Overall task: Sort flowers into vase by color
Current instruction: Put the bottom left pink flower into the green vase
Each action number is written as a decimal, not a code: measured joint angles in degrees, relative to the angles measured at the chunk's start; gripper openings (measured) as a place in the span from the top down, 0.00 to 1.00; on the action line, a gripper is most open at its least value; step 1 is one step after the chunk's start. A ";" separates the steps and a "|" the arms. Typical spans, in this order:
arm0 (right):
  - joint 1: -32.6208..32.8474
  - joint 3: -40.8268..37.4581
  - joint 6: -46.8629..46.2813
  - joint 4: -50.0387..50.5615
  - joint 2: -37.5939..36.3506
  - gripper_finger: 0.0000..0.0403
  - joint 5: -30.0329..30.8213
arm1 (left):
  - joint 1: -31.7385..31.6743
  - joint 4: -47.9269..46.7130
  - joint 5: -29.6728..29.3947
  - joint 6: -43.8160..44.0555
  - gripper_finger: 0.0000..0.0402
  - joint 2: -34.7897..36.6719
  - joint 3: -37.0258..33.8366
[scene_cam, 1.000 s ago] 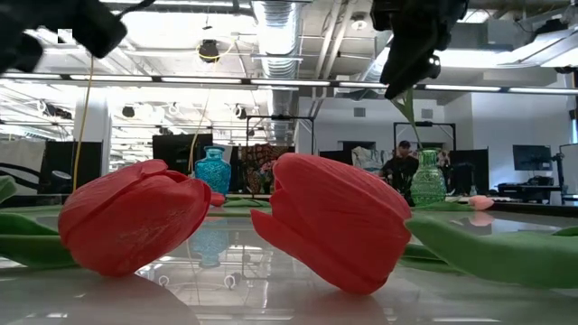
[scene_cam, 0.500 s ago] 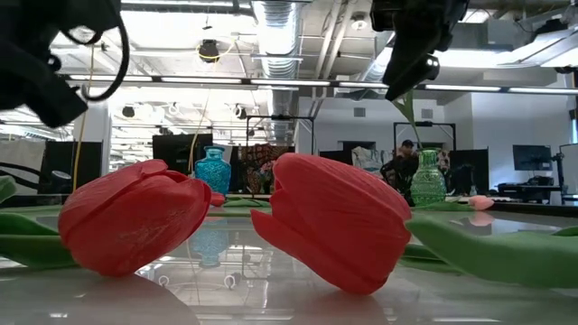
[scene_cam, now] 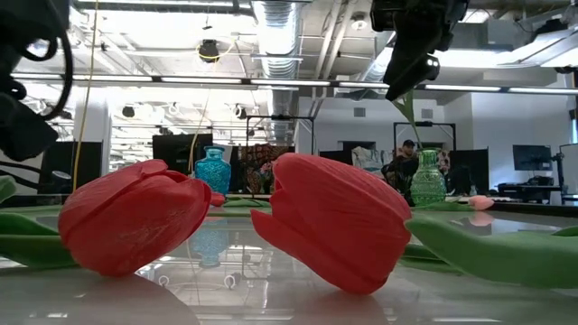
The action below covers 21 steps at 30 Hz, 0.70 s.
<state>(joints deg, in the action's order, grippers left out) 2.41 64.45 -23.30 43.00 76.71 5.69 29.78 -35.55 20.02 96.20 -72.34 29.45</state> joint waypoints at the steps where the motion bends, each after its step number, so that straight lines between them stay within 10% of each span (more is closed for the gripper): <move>1: -0.18 0.00 0.26 0.00 0.00 0.38 0.00 | 0.55 0.38 -0.41 0.76 0.36 0.00 -0.02; 21: -2.90 0.00 2.83 -0.07 0.00 0.38 0.33 | 5.61 6.22 -6.00 3.72 0.95 0.02 -0.11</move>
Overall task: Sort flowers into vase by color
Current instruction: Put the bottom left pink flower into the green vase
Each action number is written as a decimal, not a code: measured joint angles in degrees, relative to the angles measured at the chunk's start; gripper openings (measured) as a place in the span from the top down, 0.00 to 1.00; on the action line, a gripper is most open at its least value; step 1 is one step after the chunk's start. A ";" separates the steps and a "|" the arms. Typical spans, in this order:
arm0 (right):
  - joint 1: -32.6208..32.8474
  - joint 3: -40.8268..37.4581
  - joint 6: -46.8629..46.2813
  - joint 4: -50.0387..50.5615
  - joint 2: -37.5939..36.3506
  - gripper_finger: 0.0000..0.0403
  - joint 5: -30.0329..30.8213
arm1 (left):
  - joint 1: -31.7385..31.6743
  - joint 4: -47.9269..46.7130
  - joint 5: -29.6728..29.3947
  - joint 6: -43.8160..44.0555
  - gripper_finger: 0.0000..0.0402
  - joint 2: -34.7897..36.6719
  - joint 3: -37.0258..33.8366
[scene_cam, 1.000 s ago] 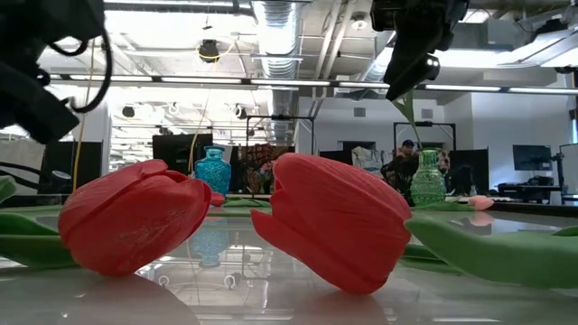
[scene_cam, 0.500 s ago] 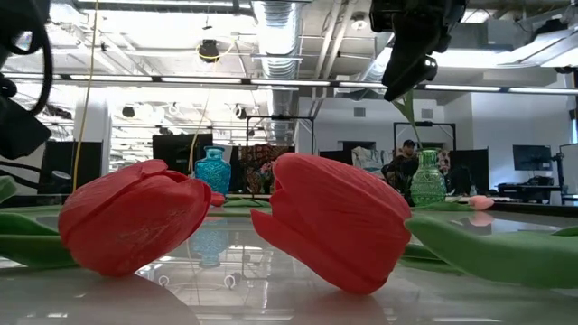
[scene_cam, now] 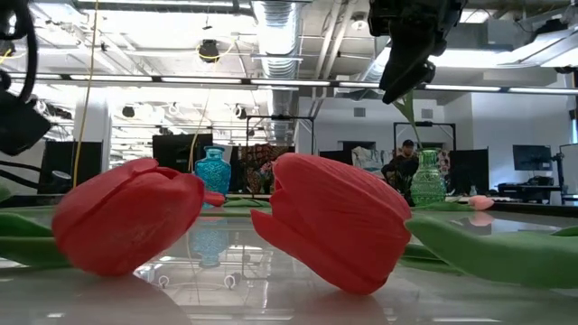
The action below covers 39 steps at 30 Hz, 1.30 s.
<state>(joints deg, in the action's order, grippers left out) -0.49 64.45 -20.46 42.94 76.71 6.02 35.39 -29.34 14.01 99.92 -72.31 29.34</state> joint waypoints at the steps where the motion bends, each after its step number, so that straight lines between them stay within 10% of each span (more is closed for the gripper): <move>1: 0.00 0.00 0.02 0.00 0.00 0.38 0.00 | -0.12 0.97 -0.83 -0.47 0.97 0.00 0.00; 39: 0.02 0.00 -0.62 -0.13 -0.02 0.38 -0.11 | -2.27 -10.88 -68.02 -46.02 1.00 13.46 19.93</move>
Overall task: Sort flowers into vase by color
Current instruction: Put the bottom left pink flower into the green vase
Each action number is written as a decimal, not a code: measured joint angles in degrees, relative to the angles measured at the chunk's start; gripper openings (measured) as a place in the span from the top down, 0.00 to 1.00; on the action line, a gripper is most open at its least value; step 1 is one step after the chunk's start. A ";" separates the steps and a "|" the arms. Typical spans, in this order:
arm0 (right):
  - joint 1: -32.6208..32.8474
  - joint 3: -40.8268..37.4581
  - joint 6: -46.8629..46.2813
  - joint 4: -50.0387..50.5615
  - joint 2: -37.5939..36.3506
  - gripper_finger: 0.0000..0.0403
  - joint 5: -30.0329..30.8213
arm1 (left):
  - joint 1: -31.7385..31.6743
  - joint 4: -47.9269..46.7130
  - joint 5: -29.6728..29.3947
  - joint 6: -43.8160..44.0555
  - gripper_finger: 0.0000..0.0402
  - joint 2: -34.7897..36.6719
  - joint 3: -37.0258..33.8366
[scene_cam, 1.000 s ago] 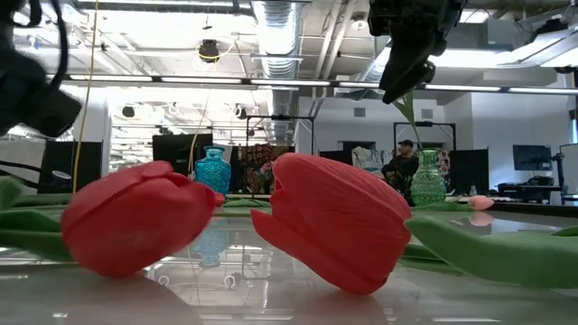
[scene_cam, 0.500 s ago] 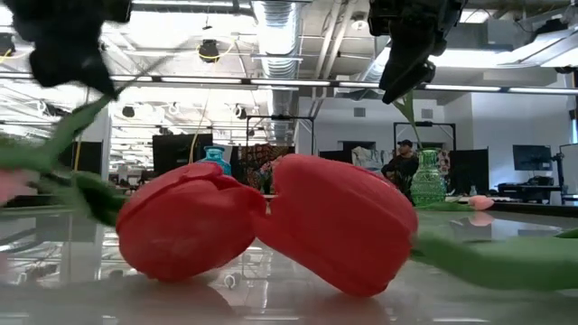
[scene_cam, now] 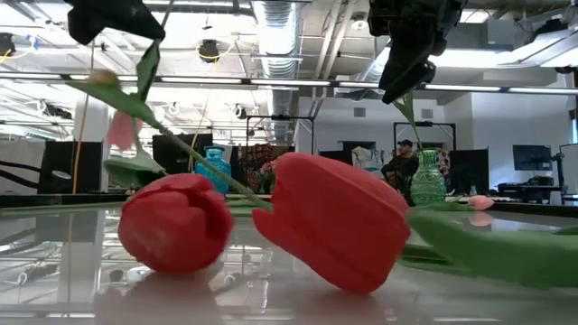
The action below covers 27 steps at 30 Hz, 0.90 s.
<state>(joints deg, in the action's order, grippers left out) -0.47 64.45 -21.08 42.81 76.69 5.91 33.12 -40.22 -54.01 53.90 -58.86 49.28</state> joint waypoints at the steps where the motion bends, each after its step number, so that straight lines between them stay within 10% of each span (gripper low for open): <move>1: 0.00 0.00 0.00 0.00 0.00 0.38 -0.02 | 0.38 -0.05 -2.12 -0.07 1.00 0.03 0.00; 9: 0.07 0.00 -1.24 0.00 0.00 0.38 -0.11 | 2.49 0.02 -24.87 -0.06 1.00 0.05 0.00; 15: 0.07 0.00 -2.07 -0.02 0.00 0.38 -0.18 | 2.49 0.26 -30.51 1.20 1.00 0.05 0.00; 22: 0.07 -0.02 -3.48 -5.29 0.00 0.38 -0.18 | 1.80 0.24 -29.12 11.52 1.00 0.05 0.00; 27: 0.05 -0.02 -1.87 -13.69 0.00 0.38 -0.18 | -3.37 0.25 -13.43 14.56 1.00 0.83 0.00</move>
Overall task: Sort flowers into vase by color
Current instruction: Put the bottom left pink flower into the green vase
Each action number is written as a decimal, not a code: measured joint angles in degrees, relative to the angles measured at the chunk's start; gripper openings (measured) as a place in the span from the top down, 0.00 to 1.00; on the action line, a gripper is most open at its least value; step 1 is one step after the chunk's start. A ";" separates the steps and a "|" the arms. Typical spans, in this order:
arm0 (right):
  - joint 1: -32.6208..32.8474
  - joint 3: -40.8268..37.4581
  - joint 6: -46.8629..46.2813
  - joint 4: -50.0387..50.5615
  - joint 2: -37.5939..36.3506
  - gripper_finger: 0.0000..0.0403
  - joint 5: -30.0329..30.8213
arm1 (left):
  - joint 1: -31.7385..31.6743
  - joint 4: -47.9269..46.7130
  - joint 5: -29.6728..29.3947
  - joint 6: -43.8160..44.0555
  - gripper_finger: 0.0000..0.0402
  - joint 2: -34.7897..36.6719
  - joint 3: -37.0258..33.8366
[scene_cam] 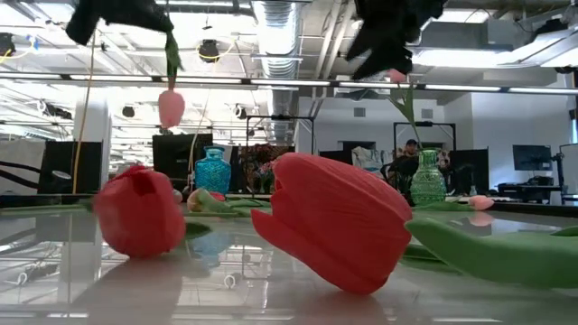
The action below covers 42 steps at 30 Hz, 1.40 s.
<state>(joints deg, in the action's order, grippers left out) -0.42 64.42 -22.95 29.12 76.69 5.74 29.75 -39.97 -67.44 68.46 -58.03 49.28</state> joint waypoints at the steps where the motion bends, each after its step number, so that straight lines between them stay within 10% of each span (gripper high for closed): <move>1: -0.06 0.00 1.36 -2.05 0.00 0.38 0.00 | -1.70 0.01 4.33 0.02 1.00 0.37 0.00; 13: 0.14 0.00 60.45 -27.17 0.00 0.38 0.17 | -29.97 14.65 65.62 -10.53 1.00 4.48 0.00; 19: 2.11 0.00 94.67 -35.03 0.32 0.38 1.59 | -38.54 24.67 82.77 -6.32 1.00 1.67 -0.02; 28: 4.54 0.00 115.13 -36.02 0.46 0.38 10.19 | -40.47 48.20 94.49 6.67 1.00 -5.56 0.02; 42: 5.70 0.00 120.79 -37.42 0.46 0.38 10.95 | -39.76 69.02 95.89 20.25 1.00 -16.23 0.00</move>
<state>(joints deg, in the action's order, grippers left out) 5.28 64.42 97.85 -8.30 77.14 16.68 -10.01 29.05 28.46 88.71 -74.26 49.28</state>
